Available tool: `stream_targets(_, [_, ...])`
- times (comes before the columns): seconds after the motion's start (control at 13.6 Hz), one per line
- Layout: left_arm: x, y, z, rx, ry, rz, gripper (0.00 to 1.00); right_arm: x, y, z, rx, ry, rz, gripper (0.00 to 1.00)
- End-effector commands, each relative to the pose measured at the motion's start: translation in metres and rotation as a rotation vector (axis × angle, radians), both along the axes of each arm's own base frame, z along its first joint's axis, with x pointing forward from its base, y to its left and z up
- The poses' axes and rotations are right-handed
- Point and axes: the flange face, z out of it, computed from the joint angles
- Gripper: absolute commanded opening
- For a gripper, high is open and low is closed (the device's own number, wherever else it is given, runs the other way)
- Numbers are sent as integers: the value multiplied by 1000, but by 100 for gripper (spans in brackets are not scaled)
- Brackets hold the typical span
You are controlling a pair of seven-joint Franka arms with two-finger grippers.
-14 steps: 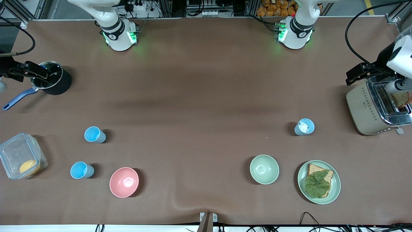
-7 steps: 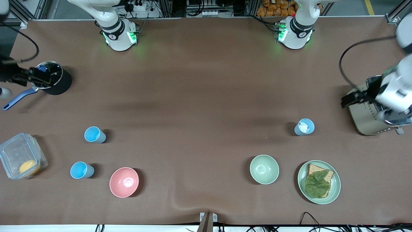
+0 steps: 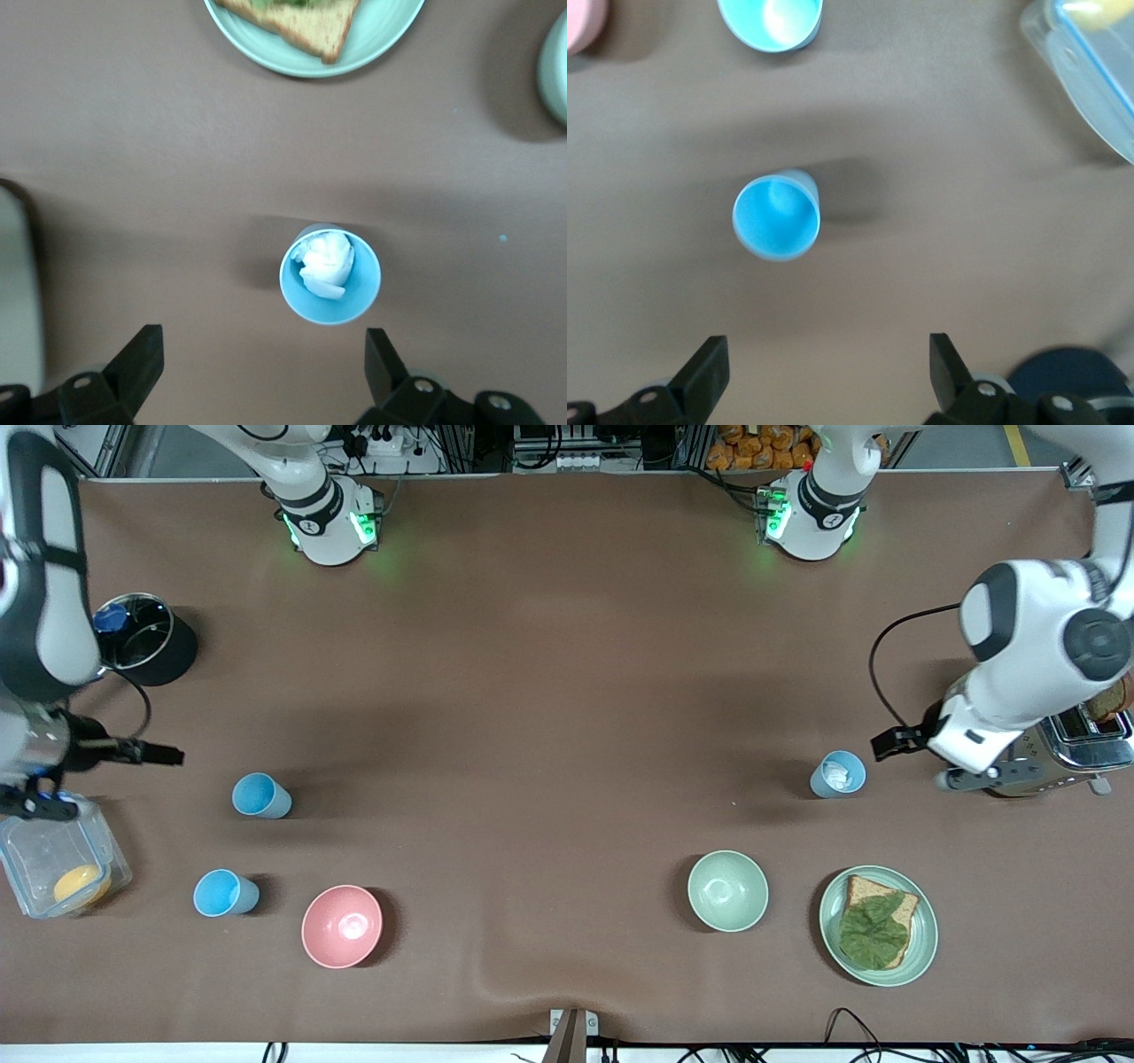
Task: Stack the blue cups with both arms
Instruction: 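Reach the right gripper to a blue cup while the left gripper reaches another, then close the right gripper on its cup while the left gripper grasps the tissue cup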
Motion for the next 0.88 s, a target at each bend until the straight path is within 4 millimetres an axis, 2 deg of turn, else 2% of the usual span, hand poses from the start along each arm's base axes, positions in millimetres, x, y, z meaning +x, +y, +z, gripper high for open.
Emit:
stream_targets(0.0, [-7, 2, -49, -12, -24, -30, 100, 16, 1, -42, 6, -3, 6, 100])
stream_targets(0.07, [-8, 3, -68, -13, -26, -35, 100, 20, 1, -57, 5, -6, 7, 100])
stream_targets(0.22, [-7, 7, -92, -14, -27, -33, 100, 25, 0, -93, 11, -3, 1, 100])
stream_targets(0.37, [-7, 12, -110, -17, -4, -37, 78, 25, 7, -126, 18, 32, 14, 100])
stream_targets(0.51, [-6, 12, -124, -21, 8, -38, 56, 23, 11, -138, 23, 56, 14, 100])
stream_targets(0.66, [-6, 11, -124, -21, 8, -39, 1, 18, 12, -152, 27, 84, 14, 100])
stream_targets(0.81, [-3, 9, -117, -22, -4, -42, 0, 16, 15, -155, 27, 91, 17, 100])
